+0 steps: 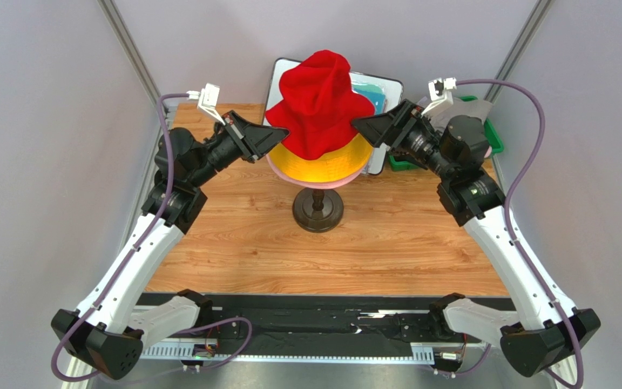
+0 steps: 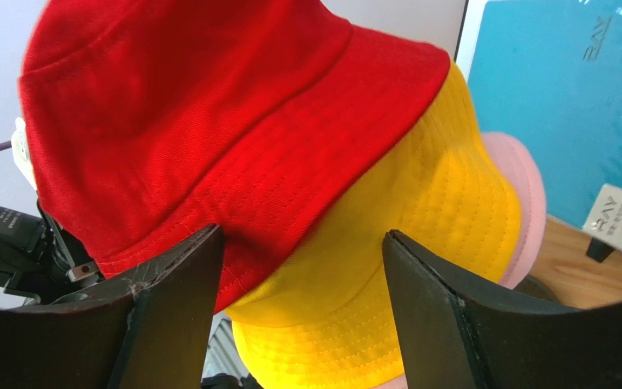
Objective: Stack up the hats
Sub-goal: Stack the hat on the hat.
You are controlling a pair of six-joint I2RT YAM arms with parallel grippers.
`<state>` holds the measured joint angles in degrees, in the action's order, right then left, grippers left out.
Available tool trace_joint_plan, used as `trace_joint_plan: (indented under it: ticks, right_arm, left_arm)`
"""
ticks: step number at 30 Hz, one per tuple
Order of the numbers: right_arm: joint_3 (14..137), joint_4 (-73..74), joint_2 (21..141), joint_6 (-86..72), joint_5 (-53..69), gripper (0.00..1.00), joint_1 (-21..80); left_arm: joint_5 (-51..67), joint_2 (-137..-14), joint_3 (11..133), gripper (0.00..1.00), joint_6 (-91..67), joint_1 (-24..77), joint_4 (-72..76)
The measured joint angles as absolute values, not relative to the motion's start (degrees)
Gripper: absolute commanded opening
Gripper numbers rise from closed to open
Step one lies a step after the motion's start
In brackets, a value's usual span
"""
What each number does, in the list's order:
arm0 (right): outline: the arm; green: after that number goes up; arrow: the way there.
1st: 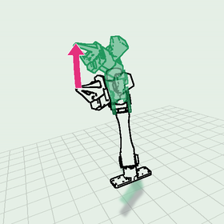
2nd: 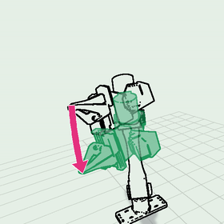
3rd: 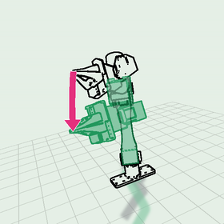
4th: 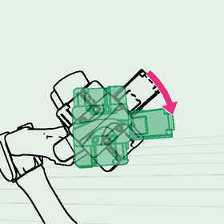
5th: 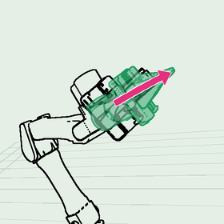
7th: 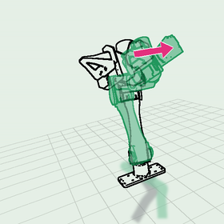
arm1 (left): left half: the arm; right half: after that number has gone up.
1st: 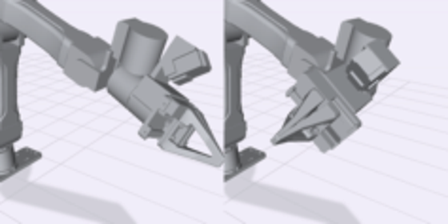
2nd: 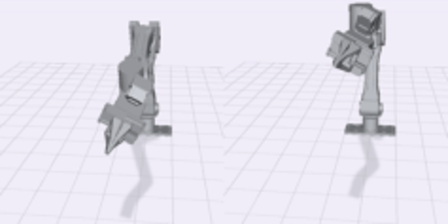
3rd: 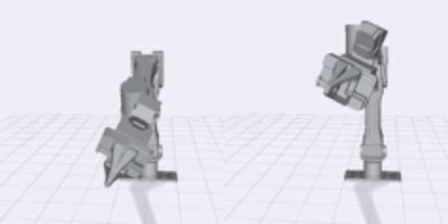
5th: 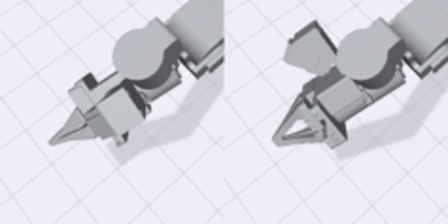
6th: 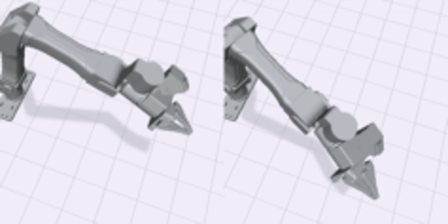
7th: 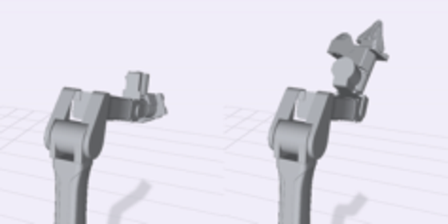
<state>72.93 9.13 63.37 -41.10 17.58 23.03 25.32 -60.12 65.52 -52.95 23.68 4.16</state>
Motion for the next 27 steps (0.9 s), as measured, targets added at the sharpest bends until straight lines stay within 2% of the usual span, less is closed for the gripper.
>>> trace_joint_plan:
  ticks: [15,17,19,20,21,22,27]
  right_arm:
    - [69.3,-3.7,64.1,-48.9,20.3,0.71,22.7]
    - [69.3,-4.5,64.3,-49.3,20.2,0.68,22.7]
    - [69.3,-5.1,64.5,-49.4,19.9,0.53,22.7]
    - [69.3,-5.4,64.6,-49.6,19.8,0.41,22.7]
    - [69.3,-5.6,64.8,-49.8,19.6,0.09,22.7]
    - [69.3,-5.9,65.1,-49.8,19.6,0.00,22.7]
    - [69.3,-7.1,66.1,-49.9,20.1,0.00,22.7]
  left_arm:
    - [26.3,-60.2,66.2,0.00,-50.9,23.6,2.7]
    - [26.3,-60.2,66.2,0.00,-50.6,23.6,2.6]
    - [26.5,-60.2,66.2,0.00,-50.4,23.6,2.5]
    - [26.5,-60.2,66.2,0.00,-50.3,23.6,2.5]
    - [26.5,-60.2,66.2,0.00,-50.1,23.6,2.5]
    - [26.6,-60.2,66.2,0.00,-50.0,23.6,2.5]
    - [26.9,-60.2,66.2,0.00,-47.9,23.6,2.3]
